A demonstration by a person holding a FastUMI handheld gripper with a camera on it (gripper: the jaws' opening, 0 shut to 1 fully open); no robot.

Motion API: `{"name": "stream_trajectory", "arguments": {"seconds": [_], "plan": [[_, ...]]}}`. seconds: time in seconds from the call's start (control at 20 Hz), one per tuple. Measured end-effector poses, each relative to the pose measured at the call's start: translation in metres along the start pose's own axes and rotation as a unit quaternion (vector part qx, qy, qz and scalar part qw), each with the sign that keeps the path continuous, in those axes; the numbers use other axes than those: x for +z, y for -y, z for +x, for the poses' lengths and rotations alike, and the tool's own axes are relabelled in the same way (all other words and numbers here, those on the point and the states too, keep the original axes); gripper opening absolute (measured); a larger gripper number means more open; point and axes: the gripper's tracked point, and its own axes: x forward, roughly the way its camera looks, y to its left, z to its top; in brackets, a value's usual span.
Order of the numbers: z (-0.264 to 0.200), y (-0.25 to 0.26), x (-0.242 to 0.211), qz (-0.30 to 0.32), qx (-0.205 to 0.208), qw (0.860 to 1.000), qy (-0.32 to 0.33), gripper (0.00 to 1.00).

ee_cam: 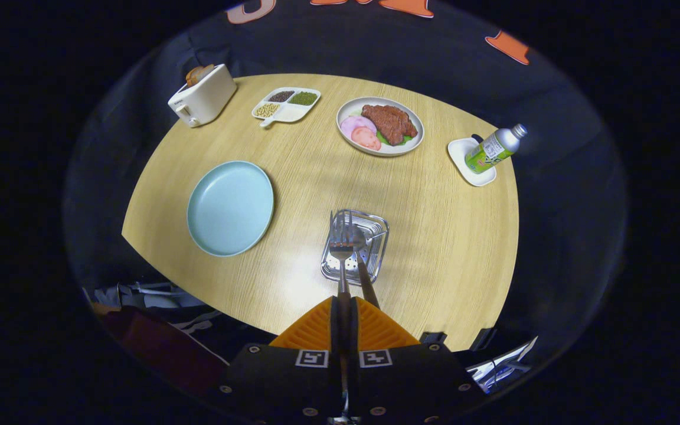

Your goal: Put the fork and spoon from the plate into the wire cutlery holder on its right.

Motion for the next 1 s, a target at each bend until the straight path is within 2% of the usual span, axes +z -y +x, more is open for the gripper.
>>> {"name": "stream_trajectory", "arguments": {"seconds": [0.2, 0.5, 1.0], "plan": [[0.008, 0.006, -0.003, -0.020, 0.005, 0.999, -0.048, 0.05], [0.026, 0.007, 0.003, -0.068, -0.014, 0.992, -0.109, 0.05], [0.058, 0.004, 0.016, -0.097, -0.029, 0.982, -0.158, 0.05]]}}
